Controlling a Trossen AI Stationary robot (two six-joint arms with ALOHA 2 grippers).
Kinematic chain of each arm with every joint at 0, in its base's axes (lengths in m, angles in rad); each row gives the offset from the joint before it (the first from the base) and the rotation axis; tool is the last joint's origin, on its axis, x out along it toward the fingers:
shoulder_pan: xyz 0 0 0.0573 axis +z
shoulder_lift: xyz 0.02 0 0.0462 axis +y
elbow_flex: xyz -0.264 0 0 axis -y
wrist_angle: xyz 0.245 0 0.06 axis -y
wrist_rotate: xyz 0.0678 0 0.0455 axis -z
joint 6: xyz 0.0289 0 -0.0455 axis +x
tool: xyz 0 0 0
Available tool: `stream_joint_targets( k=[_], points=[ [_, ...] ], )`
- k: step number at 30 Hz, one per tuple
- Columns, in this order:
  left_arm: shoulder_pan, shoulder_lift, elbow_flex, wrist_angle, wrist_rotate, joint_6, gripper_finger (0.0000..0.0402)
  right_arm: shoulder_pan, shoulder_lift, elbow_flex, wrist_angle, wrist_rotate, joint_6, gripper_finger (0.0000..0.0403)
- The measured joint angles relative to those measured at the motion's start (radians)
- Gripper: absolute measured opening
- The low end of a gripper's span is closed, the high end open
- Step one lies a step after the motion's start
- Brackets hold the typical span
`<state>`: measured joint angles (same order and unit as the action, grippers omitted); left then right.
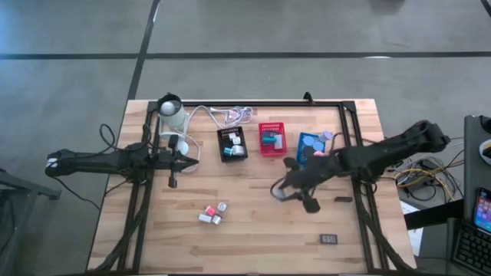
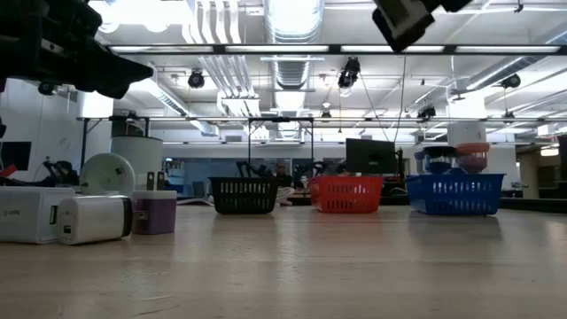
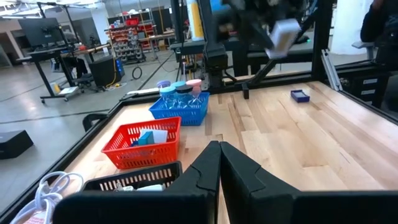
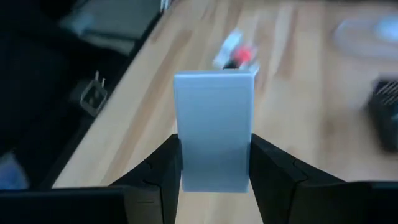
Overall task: Pick & Place Office items
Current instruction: Put the white digital clock into the red bin
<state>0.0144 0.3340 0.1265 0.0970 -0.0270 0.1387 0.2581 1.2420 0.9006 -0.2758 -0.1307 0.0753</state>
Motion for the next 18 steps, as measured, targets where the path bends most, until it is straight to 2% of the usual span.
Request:
stream_joint_targets(
  k=[9,18],
  points=[
    [0.000,0.000,0.000,0.010,0.000,0.040,0.0012,-0.117,-0.228,-0.059,0.026,0.061,-0.088,0.0141],
    [0.001,-0.001,0.024,0.025,-0.015,0.003,0.0012,-0.220,-0.554,-0.220,0.167,0.086,-0.099,0.0141]
  ],
)
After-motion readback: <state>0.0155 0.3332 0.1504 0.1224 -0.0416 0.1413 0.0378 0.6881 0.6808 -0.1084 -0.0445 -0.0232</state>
